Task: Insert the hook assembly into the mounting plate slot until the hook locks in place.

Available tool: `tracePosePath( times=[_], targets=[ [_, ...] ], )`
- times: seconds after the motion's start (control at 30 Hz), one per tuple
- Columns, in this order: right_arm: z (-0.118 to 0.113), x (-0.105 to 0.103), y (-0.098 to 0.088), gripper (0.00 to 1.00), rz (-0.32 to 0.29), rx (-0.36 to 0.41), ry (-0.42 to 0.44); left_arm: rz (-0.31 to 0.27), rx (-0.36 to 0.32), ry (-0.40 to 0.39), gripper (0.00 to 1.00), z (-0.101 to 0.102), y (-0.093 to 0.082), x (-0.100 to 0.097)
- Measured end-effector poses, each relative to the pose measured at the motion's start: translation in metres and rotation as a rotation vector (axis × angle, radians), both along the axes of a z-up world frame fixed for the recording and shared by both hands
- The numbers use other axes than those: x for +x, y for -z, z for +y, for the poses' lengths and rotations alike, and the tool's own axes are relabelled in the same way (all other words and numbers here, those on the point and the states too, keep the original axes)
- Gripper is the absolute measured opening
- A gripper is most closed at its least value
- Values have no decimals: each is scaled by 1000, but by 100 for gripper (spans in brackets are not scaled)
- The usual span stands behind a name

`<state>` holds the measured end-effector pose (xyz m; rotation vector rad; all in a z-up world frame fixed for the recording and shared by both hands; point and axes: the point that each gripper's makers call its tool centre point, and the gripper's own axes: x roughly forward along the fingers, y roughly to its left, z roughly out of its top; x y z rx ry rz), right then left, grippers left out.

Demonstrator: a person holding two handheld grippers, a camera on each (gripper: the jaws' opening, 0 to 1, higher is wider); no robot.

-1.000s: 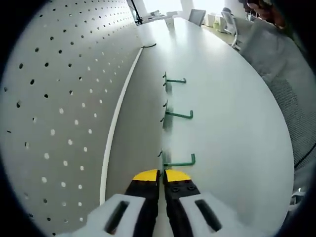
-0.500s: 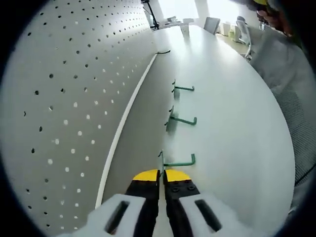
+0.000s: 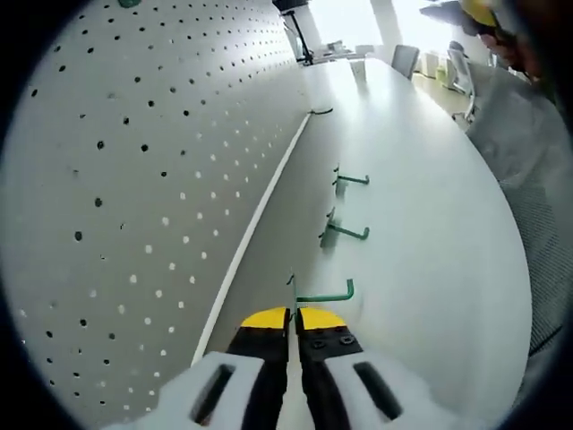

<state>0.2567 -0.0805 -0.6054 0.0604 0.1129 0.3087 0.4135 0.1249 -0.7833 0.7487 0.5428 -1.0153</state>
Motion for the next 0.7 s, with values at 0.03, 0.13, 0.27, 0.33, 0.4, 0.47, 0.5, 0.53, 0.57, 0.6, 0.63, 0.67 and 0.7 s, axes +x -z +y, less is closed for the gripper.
tracePosePath(
  times=[0.03,0.13,0.27,0.33,0.4,0.47,0.5,0.53,0.57,0.6,0.63,0.67,0.7],
  targets=[
    [0,-1,-1,43,-2,0,-1,-4,-5,-5,3,0,-2,0],
    [0,-2,-4,43,-8,1,-3,-17,-15,-15,3,0,-7,1],
    [0,-3,-7,43,-20,4,-4,-41,-43,-37,3,-1,-18,0],
    [1,-4,-9,43,-25,5,-6,-48,-70,-55,3,-1,-24,-2],
    [2,-5,-11,43,-32,4,-8,-43,-94,-73,3,-2,-27,-3],
    [3,-6,-12,43,-35,5,-11,-47,-106,-80,3,-2,-29,-6],
    [3,-6,-12,43,-36,5,-12,-50,-110,-86,3,-1,-30,-7],
    [3,-7,-13,43,-40,5,-13,-50,-119,-95,3,-1,-31,-8],
    [3,-8,-14,43,-42,6,-13,-49,-126,-101,3,0,-32,-9],
    [3,-8,-15,43,-46,6,-13,-48,-133,-108,3,0,-33,-10],
    [3,-9,-16,43,-49,5,-14,-49,-137,-112,3,1,-34,-10],
    [3,-9,-17,43,-50,8,-14,-54,-146,-120,3,1,-35,-11],
    [3,-10,-17,43,-50,12,-12,-54,-157,-130,3,2,-37,-12]
  ],
)
